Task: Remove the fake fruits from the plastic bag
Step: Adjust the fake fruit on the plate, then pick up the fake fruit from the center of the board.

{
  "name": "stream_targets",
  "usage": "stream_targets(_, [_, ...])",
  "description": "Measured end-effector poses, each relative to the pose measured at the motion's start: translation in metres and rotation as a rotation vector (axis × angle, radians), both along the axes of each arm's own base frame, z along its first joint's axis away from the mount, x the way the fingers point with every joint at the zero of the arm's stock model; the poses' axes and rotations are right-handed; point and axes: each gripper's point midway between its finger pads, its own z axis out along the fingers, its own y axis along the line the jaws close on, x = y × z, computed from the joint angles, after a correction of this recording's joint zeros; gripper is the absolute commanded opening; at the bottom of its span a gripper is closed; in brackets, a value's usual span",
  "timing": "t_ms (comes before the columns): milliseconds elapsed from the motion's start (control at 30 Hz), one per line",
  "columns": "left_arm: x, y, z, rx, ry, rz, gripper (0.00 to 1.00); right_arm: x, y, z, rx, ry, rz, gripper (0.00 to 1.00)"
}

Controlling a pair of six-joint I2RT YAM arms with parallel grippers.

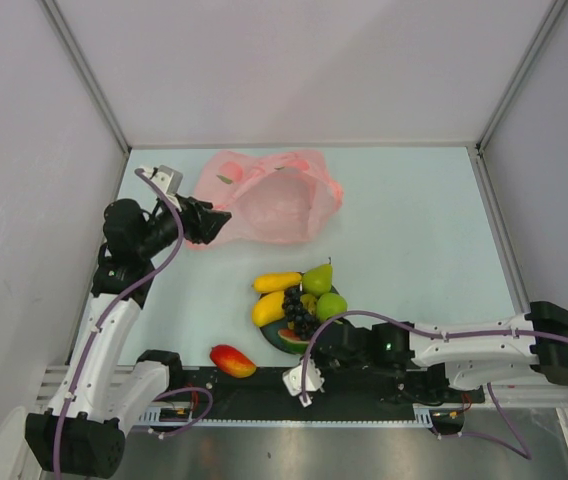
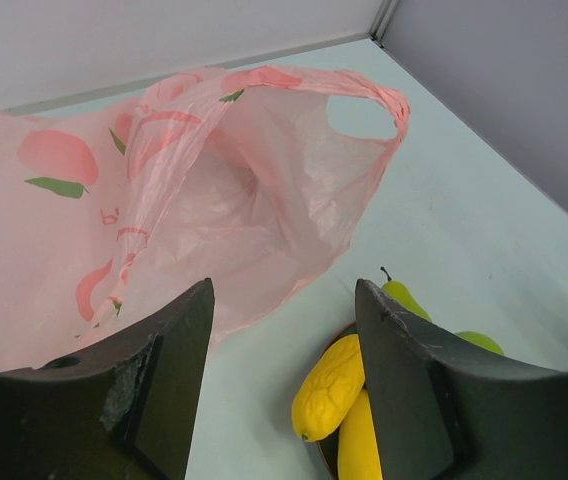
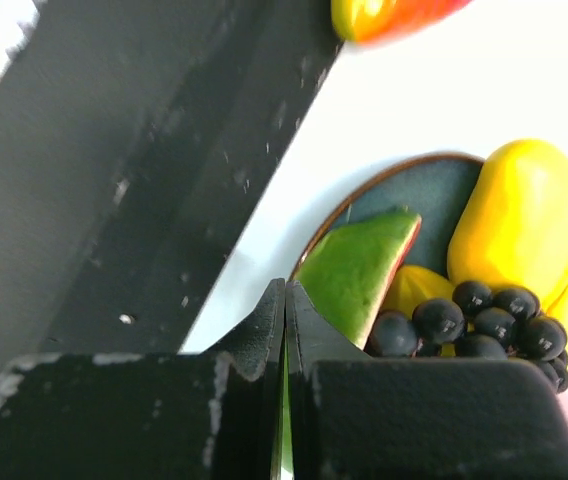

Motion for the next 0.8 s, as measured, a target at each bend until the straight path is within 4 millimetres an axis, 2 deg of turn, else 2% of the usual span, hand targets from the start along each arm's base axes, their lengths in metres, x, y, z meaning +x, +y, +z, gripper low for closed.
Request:
stream_targets(67, [-0.001, -0.001, 0.000, -0.001, 0.000, -0.005, 0.63, -0.005, 0.003, 0.006, 0.019, 0.035, -0.001, 0.10])
stream_targets(100, [-0.001, -0.001, 0.000, -0.001, 0.000, -0.006, 0.64, -0.007, 0.006, 0.012, 0.033, 0.056, -0.009, 0.34])
stream_targets(200, [0.000, -0.001, -0.001, 0.000, 0.004, -0.006, 0.65, -0.012, 0.022, 0.035, 0.105, 0.147, -0.064, 0.64])
stream_targets(300, [0.003, -0.001, -0.001, -0.002, 0.017, -0.004, 0.67, -0.014, 0.047, 0.061, 0.198, 0.247, -0.129, 0.71])
stream_targets(400, [0.008, 0.000, 0.006, -0.012, 0.032, 0.007, 0.68, -0.014, 0.086, 0.073, 0.239, 0.363, -0.194, 0.73])
stream_targets(467, [0.010, 0.001, 0.012, -0.016, 0.036, 0.019, 0.68, -0.012, 0.110, 0.067, 0.236, 0.433, -0.245, 0.74])
stream_targets(533, [0.010, 0.002, 0.018, -0.015, 0.032, 0.025, 0.68, -0.011, 0.124, 0.055, 0.220, 0.487, -0.292, 0.78])
stream_targets(600, [0.009, 0.003, 0.022, -0.013, 0.030, 0.029, 0.68, -0.008, 0.130, 0.039, 0.194, 0.523, -0.341, 0.86])
stream_targets(700, [0.008, 0.004, 0.023, -0.013, 0.033, 0.032, 0.68, 0.002, 0.138, 0.013, 0.152, 0.579, -0.448, 0.93])
stream_targets(800, [0.007, 0.004, 0.023, -0.014, 0.035, 0.034, 0.68, 0.013, 0.144, 0.003, 0.140, 0.611, -0.517, 1.00])
